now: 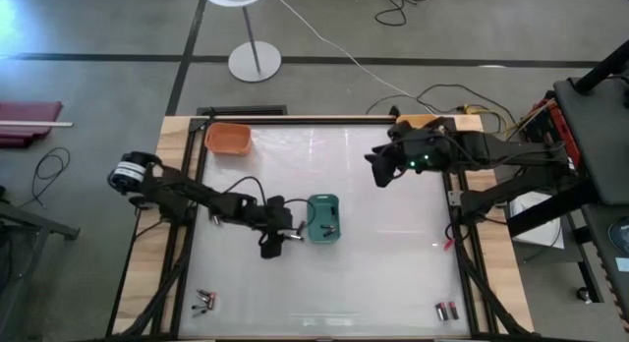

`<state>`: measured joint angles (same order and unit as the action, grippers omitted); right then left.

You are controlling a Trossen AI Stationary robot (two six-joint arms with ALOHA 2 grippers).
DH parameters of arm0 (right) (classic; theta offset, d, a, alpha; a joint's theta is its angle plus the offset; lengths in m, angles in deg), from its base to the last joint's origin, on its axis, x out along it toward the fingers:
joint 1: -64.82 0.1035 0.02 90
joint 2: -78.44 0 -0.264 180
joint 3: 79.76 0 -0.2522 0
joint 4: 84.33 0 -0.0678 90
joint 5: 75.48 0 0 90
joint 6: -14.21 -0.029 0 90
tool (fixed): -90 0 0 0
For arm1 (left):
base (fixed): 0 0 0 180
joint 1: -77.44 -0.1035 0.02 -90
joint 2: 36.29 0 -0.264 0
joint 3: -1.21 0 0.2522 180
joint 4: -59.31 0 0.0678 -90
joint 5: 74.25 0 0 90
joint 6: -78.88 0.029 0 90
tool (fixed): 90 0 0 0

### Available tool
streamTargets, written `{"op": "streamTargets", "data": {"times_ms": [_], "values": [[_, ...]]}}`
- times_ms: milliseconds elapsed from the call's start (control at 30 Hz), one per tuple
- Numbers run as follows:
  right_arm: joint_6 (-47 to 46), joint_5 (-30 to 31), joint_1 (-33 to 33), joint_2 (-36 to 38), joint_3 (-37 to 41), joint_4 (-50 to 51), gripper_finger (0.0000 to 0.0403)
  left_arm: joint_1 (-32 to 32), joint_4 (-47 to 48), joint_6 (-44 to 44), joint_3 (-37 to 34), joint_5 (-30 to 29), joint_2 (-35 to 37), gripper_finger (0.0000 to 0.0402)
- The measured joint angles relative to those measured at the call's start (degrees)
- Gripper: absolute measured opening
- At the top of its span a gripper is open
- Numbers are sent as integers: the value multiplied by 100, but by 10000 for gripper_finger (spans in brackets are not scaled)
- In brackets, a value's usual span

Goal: Sort batteries
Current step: Put the black battery into the yellow bin

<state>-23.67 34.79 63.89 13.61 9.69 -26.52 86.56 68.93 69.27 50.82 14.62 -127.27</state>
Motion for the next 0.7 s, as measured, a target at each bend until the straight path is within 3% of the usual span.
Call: {"op": "streamTargets", "data": {"times_ms": [467,567,700], "values": [[171,83,-162,-11,78,559,153,281,-626,414,5,-272,-738,146],[177,87,-249,-11,78,772,149,333,-660,462,9,-262,-783,114],[273,90,-349,-11,78,1068,146,343,-662,381,12,-121,-815,44]]}}
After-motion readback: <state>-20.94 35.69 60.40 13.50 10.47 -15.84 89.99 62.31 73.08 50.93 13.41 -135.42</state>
